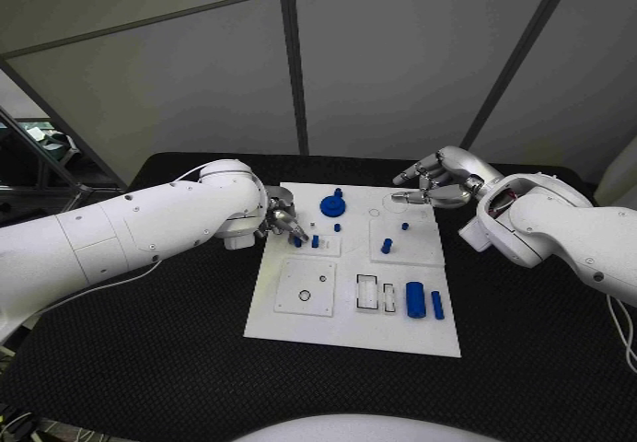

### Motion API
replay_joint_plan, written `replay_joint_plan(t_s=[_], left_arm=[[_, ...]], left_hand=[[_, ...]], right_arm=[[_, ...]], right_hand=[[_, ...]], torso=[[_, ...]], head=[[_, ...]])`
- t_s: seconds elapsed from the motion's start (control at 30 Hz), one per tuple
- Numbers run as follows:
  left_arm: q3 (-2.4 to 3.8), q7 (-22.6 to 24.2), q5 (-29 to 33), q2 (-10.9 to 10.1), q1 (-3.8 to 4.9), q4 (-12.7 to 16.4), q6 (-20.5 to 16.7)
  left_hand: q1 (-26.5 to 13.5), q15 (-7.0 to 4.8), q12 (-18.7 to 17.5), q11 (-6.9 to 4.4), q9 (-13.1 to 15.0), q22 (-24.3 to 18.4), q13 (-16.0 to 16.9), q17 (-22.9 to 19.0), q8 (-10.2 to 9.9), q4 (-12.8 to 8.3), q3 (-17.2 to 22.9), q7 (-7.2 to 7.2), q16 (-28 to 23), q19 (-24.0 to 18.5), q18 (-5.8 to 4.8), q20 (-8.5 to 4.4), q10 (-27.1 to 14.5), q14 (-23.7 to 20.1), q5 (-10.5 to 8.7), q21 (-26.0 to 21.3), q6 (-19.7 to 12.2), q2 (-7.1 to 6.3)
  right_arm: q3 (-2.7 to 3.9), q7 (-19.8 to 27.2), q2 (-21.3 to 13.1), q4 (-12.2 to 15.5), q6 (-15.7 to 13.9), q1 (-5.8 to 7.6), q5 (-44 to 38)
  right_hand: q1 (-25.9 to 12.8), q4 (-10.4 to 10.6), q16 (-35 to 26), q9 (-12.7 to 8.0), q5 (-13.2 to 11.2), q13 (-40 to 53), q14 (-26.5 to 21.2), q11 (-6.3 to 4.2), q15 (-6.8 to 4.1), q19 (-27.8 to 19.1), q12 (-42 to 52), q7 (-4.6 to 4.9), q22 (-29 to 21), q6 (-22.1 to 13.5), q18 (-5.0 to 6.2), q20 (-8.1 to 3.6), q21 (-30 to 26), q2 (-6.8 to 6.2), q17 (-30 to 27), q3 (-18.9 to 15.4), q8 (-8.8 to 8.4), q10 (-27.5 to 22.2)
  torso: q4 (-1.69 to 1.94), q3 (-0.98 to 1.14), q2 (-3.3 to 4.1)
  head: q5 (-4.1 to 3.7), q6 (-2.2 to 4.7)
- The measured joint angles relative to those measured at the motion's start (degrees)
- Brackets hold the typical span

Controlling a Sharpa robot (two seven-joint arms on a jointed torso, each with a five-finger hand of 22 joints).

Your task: Assemble the parts on the task board

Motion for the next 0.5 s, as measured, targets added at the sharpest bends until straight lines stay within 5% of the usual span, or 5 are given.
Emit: replay_joint_plan(t_s=[0.5], left_arm=[[-0.05, -0.2, 0.0, 0.0, -0.19, -0.9, 0.1]], left_hand=[[-2.3, -0.4, -0.2, -0.1, 1.1, 0.4, 0.0, 0.0, 0.0, 6.6, -3.1, -0.21, 0.0, 0.3, 0.01, -0.32, -0.1, 0.2, 0.23, 0.0, 0.6, -4.75]], right_arm=[[0.0, 0.0, 0.0, 0.0, 0.0, 0.0, 0.0]], right_hand=[[-1.2, 0.0, -0.1, -0.1, 0.0, -0.1, 0.0, 0.0, 0.0, 0.0, 0.0, 0.0, 0.0, 0.0, 0.0, 0.0, -0.2, -0.17, -0.1, 0.0, -0.24, 0.0]], torso=[[0.06, 0.0, -0.01]], head=[[0.02, -0.1]])
